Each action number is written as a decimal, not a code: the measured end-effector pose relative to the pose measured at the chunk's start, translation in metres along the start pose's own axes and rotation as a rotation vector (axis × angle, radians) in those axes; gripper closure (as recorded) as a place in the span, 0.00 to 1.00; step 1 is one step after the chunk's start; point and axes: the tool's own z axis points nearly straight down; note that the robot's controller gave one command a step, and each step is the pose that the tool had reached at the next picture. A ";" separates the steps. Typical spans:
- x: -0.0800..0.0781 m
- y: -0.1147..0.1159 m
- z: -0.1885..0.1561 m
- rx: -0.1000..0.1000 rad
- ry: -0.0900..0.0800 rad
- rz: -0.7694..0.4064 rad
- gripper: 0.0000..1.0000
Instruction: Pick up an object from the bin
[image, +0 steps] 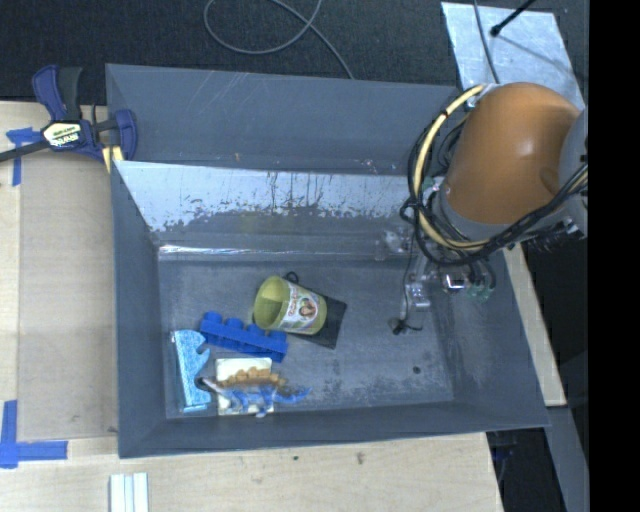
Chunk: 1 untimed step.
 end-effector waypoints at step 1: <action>-0.001 0.000 -0.005 0.000 -0.009 0.000 0.00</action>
Offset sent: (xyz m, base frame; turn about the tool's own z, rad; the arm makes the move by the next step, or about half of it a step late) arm -0.0199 0.0575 -0.0783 0.1655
